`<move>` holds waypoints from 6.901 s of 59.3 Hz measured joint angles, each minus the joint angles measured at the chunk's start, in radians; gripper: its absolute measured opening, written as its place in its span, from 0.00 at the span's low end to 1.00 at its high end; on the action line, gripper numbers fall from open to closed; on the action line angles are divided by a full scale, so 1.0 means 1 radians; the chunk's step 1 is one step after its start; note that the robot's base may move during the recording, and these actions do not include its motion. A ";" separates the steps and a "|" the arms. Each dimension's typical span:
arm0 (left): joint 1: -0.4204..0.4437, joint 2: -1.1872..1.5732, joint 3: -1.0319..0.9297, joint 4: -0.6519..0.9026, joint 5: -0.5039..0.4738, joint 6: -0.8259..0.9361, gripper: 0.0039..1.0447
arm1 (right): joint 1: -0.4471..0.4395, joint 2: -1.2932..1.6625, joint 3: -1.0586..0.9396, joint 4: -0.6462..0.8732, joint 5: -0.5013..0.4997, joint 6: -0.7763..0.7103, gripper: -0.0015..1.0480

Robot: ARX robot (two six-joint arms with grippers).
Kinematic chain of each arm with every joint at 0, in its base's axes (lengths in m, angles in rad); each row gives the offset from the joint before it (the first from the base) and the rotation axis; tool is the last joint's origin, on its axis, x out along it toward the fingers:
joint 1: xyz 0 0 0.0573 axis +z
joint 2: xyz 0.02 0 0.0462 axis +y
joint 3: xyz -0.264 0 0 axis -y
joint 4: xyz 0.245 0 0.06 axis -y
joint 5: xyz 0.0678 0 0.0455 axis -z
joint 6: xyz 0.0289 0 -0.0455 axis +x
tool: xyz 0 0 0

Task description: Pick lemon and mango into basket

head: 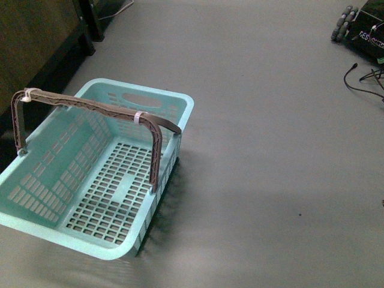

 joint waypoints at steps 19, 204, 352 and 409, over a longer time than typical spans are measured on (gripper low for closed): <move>0.000 0.000 0.000 0.000 0.000 0.000 0.94 | 0.000 0.000 0.000 0.000 0.000 0.000 0.92; -0.078 1.512 0.729 0.245 -0.004 -1.389 0.05 | 0.000 0.000 0.000 0.000 0.000 0.000 0.92; 0.000 0.872 0.750 -0.166 0.079 -1.461 0.05 | 0.000 0.000 0.000 0.000 0.000 0.000 0.92; 0.000 0.872 0.752 -0.166 0.079 -1.461 0.05 | 0.000 0.000 0.000 0.000 0.000 0.000 0.92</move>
